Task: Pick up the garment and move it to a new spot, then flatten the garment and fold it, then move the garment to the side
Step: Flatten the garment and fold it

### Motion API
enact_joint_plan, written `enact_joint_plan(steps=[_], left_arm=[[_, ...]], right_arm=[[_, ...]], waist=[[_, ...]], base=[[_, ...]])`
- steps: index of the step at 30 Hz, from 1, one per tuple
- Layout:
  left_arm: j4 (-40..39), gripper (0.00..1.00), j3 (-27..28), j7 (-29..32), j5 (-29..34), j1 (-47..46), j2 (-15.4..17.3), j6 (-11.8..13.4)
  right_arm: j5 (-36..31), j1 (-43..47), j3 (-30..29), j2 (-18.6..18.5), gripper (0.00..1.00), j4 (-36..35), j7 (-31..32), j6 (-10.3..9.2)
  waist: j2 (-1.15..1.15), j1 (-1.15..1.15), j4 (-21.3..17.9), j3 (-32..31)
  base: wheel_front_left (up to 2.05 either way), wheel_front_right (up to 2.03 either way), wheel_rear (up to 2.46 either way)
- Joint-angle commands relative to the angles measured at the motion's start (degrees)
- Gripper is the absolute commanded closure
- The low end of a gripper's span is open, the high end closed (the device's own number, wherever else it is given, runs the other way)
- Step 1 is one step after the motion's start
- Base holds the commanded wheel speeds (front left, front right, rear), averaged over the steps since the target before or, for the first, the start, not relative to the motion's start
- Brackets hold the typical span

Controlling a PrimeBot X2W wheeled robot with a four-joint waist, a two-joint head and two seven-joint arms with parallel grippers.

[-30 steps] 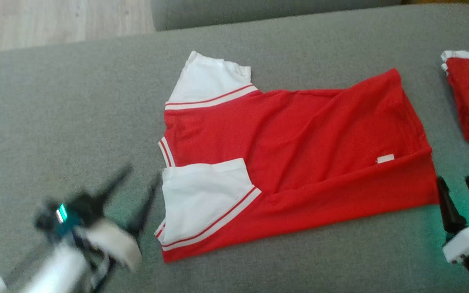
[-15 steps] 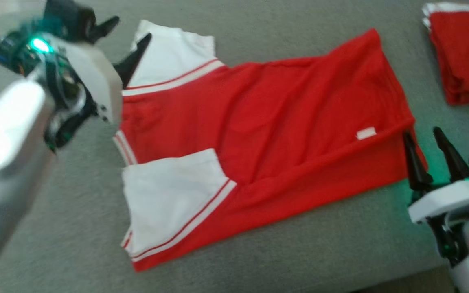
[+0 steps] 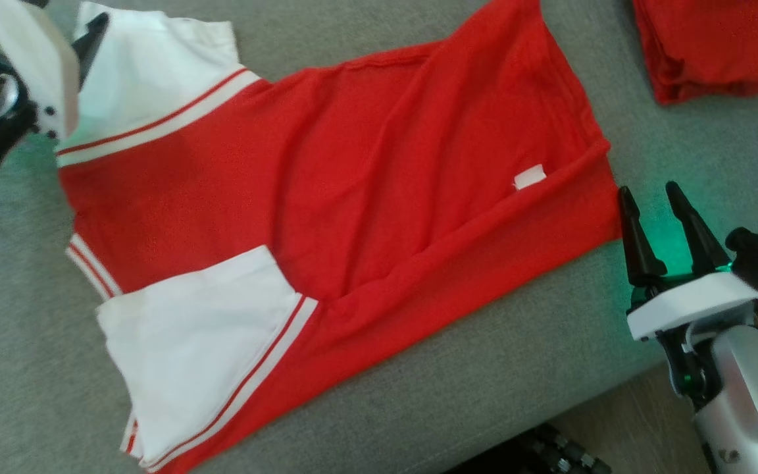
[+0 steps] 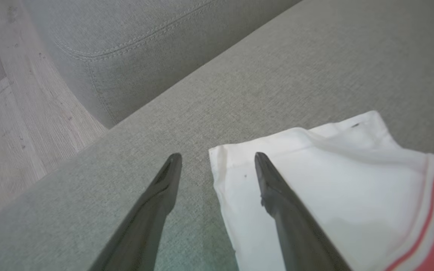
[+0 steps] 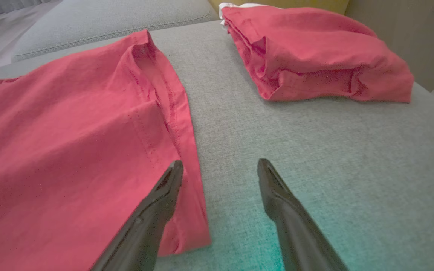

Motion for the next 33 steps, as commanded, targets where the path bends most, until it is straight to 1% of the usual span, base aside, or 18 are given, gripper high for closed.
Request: enact_joint_plan(steps=[1,5,10,11,12,13,14,15,16,20,22,24,26,29,32,33], left_arm=[[-0.72,0.00,1.50,0.39,-0.80,-3.42,3.22,0.11],[0.33,0.00,-1.38,0.51,-1.04,-4.59,5.51,0.10],[0.66,0.00,-4.49,1.30,-3.99,-5.29,6.82,0.10],[0.41,0.07,-5.23,1.46,-4.28,-5.46,7.04,0.10],[0.21,0.34,-5.92,1.67,-4.64,-5.61,7.29,0.10],[0.01,0.54,-6.54,1.96,-5.18,-5.70,7.49,0.10],[-0.32,0.70,-7.18,2.18,-5.71,-5.82,7.73,0.10],[-0.61,0.95,-7.75,2.23,-6.15,-6.00,8.03,0.10],[-0.99,1.00,-8.35,2.09,-6.51,-6.19,8.30,0.10],[-1.82,1.00,-10.33,0.57,-7.55,-7.12,8.83,0.10],[-1.99,1.00,-11.39,-0.23,-7.90,-7.57,8.87,0.10],[-2.24,1.00,-12.53,-1.24,-8.13,-8.02,8.82,0.10],[-2.47,1.00,-13.54,-2.45,-8.31,-8.62,8.52,0.10],[-3.12,1.00,-15.22,-4.45,-8.42,-9.76,7.71,0.10],[-4.12,1.00,-17.16,-6.69,-8.08,-11.31,6.68,0.10],[-4.12,1.00,-17.16,-6.69,-8.08,-11.31,6.68,0.10]], right_arm=[[0.46,-0.55,0.87,-0.57,0.00,-1.00,-0.93,-0.04],[0.91,-1.18,1.73,0.06,0.00,0.03,-1.79,-0.04],[1.49,-1.59,2.18,0.22,0.00,1.56,-2.72,-0.04],[1.56,-1.66,2.24,0.23,0.00,1.78,-2.84,-0.04],[1.61,-1.75,2.32,0.26,0.00,1.98,-2.94,-0.04],[1.66,-1.85,2.43,0.30,0.00,2.17,-3.04,-0.04],[1.73,-1.94,2.52,0.34,0.00,2.34,-3.13,-0.04],[1.79,-2.01,2.58,0.35,0.00,2.48,-3.23,-0.04],[1.85,-2.06,2.63,0.31,0.00,2.62,-3.32,-0.04],[2.32,-2.73,2.97,-0.79,0.00,2.40,-3.34,-0.04],[3.19,-3.62,3.52,-1.64,0.00,0.62,-2.55,-0.04],[4.70,-5.09,4.61,-2.64,0.00,-1.94,-0.29,-0.04],[6.22,-7.44,5.78,-4.13,0.00,-4.12,3.17,-0.04],[7.68,-12.55,8.14,-6.80,0.00,-5.81,10.59,-0.04],[10.37,-18.40,10.12,-8.36,0.00,-4.81,19.42,-0.04],[10.37,-18.40,10.12,-8.36,0.00,-4.81,19.42,-0.04]], waist=[[0.00,-0.01,-1.27,1.31],[0.00,-0.01,-2.18,2.21],[0.00,-0.01,-2.80,2.67],[0.00,-0.01,-2.86,2.74],[0.00,-0.01,-2.94,2.81],[0.00,-0.01,-3.01,2.86],[0.00,-0.01,-3.07,2.89],[0.00,-0.01,-3.10,2.92],[0.00,-0.01,-3.11,2.93],[0.00,-0.01,-2.67,2.42],[0.00,-0.01,-2.24,1.85],[0.00,-0.01,-1.69,1.11],[0.00,-0.01,-0.88,0.41],[0.00,-0.01,0.78,-0.44],[0.00,-0.01,2.91,-0.89],[0.00,-0.01,2.91,-0.89]], base=[[0.00,0.00,0.00],[0.00,0.00,0.00],[0.00,0.00,0.00],[0.00,0.00,0.00],[0.00,0.00,0.00],[0.00,0.00,0.00],[0.00,0.00,0.00],[0.00,0.00,0.00],[0.00,0.00,0.00],[0.00,0.00,0.00],[0.00,0.00,0.00],[0.00,0.00,0.00],[0.00,0.00,0.00],[0.00,0.00,0.00],[0.00,0.00,0.00],[0.00,0.00,0.00]])
